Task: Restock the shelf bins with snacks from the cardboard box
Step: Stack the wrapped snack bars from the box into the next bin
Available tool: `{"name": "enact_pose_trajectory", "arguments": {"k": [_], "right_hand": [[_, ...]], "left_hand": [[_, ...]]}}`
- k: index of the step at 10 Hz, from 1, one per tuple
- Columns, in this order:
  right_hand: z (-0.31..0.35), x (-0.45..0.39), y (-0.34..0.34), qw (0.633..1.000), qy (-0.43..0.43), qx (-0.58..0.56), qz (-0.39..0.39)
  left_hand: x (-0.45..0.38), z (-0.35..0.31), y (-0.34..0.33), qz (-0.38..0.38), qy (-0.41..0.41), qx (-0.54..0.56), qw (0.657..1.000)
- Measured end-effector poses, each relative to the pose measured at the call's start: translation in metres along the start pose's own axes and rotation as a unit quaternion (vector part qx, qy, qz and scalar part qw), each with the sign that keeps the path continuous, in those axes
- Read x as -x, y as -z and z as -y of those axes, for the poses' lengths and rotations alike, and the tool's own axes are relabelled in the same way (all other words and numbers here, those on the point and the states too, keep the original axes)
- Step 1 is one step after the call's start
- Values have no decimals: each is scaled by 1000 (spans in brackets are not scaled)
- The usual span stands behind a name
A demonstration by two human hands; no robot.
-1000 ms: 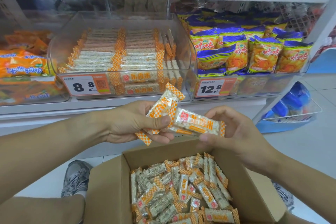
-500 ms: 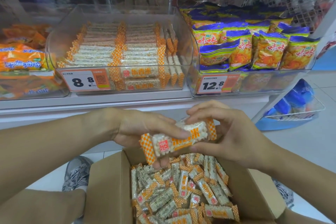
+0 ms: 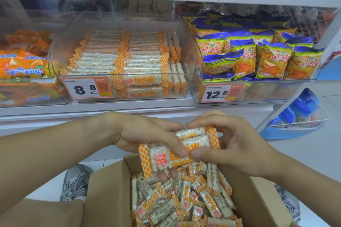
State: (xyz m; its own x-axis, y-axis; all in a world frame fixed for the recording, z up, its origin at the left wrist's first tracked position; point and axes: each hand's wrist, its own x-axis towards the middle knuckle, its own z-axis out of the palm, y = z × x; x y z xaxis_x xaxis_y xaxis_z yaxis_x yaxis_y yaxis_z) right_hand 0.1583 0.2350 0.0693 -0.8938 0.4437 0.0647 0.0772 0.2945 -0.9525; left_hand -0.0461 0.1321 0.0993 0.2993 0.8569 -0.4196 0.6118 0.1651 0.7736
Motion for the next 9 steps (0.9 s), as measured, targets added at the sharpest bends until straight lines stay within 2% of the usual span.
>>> {"name": "enact_pose_trajectory", "arguments": {"k": [1,3,4,5,6,7,8,9], "right_hand": [[-1,-2,-1,995,26,91,-20],[0,-15,-9,961,125,234,-77],[4,-19,-11,950,132,264,-102],[11,-24,-11,940,124,305,-92],[13,-32,-16,921,174,328,-121],[10,-41,-16,912,185,301,-207],[8,-47,-14,900,177,269,-295],[12,-53,-19,880,208,263,-335]], "left_hand": [[3,8,15,31,33,-22,999],[-7,4,24,-107,-27,-243,964],[-5,2,35,-161,-38,-316,934],[1,5,50,-213,-59,-319,922],[6,8,54,-233,-65,-317,917],[10,7,56,-327,-51,-298,895],[19,0,58,-491,-2,-151,858],[19,-7,51,-476,64,180,859]]}}
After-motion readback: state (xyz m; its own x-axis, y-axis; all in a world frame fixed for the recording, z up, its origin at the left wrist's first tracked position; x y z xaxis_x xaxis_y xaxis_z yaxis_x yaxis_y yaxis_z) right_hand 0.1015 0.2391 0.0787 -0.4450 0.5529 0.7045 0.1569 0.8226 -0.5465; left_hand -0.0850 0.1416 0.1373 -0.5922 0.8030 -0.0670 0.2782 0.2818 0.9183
